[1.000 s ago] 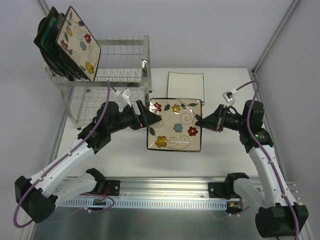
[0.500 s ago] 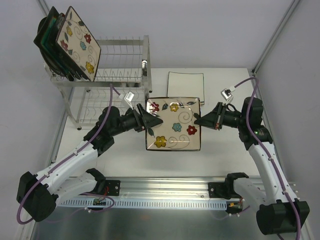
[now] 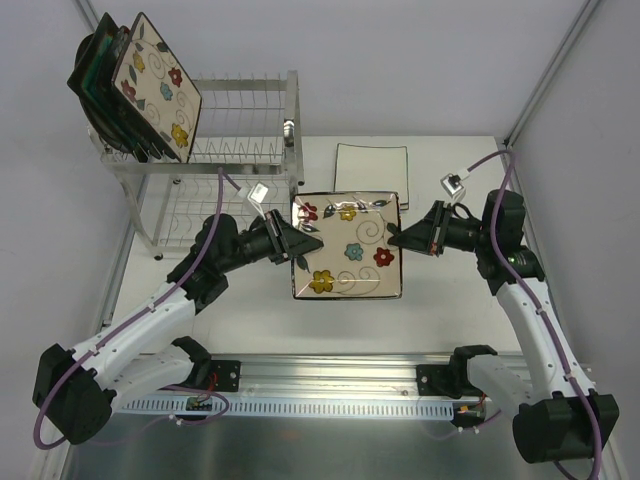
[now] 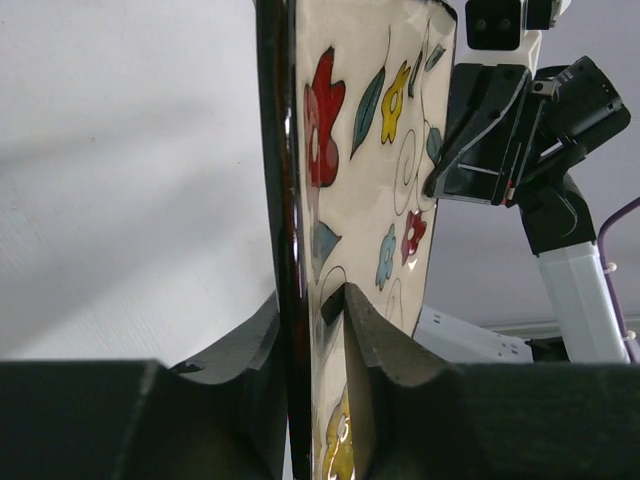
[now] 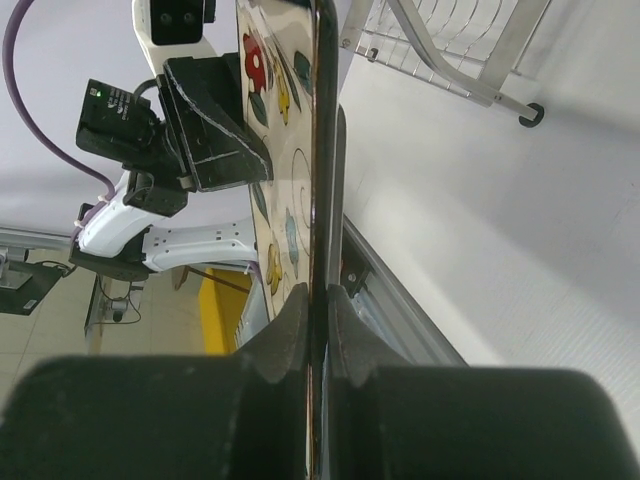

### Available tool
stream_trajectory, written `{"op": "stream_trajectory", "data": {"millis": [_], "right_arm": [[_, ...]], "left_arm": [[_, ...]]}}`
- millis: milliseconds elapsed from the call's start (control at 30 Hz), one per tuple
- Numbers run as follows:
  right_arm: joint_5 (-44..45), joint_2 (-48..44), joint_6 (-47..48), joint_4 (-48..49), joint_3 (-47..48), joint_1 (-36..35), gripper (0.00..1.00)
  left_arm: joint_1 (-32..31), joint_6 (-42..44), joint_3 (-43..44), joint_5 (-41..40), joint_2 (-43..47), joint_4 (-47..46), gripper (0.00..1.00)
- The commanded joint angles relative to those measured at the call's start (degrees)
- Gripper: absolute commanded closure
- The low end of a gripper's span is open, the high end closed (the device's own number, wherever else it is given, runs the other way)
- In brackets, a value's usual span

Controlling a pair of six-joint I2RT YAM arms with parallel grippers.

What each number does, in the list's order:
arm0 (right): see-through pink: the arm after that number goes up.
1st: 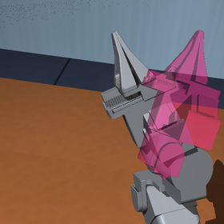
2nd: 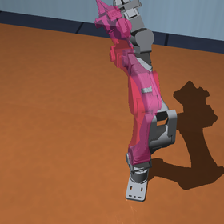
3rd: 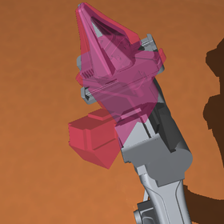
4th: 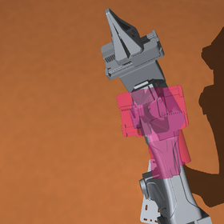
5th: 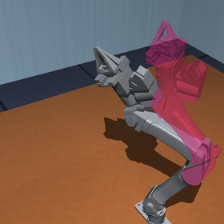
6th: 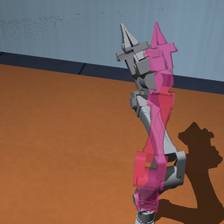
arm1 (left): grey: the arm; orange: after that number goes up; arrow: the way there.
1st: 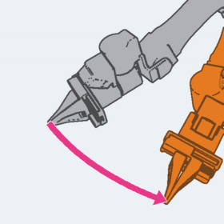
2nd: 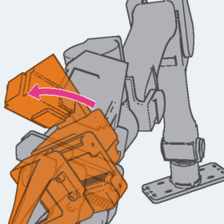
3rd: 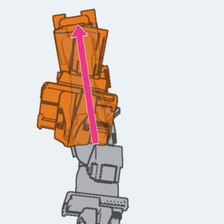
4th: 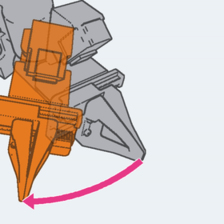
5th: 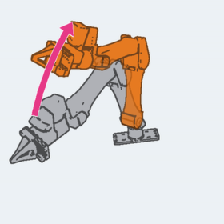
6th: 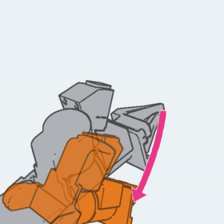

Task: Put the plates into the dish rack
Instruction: Pass the plate from the right arm to the left

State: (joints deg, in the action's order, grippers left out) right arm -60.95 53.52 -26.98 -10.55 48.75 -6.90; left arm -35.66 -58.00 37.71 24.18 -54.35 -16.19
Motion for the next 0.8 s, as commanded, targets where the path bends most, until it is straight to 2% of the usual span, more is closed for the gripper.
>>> {"op": "stream_trajectory", "data": {"millis": [0,100,300,500,667,767], "right_arm": [[-6.7,-0.6,-1.8,7.3,5.7,-0.3,0.99],[-5.9,-0.3,0.6,4.4,5.9,-0.3,1.00],[-1.4,1.0,9.6,-7.7,8.2,-0.2,0.99],[1.4,2.0,15.9,-14.3,10.7,-0.1,0.96],[3.2,2.3,17.2,-15.6,11.1,-0.2,0.87],[4.6,2.6,18.4,-17.7,11.6,-0.2,0.79]], "left_arm": [[-0.6,0.3,0.5,2.4,1.3,-3.4,0.90],[-0.6,0.5,0.4,2.0,2.2,-3.5,1.00],[-0.6,1.5,0.5,0.7,5.0,-3.7,1.00],[-0.5,2.9,1.0,0.2,7.2,-3.2,1.00],[-0.6,4.2,1.6,1.0,7.4,-3.3,1.00],[-0.6,6.6,1.8,0.3,8.7,-3.6,1.00]]}}
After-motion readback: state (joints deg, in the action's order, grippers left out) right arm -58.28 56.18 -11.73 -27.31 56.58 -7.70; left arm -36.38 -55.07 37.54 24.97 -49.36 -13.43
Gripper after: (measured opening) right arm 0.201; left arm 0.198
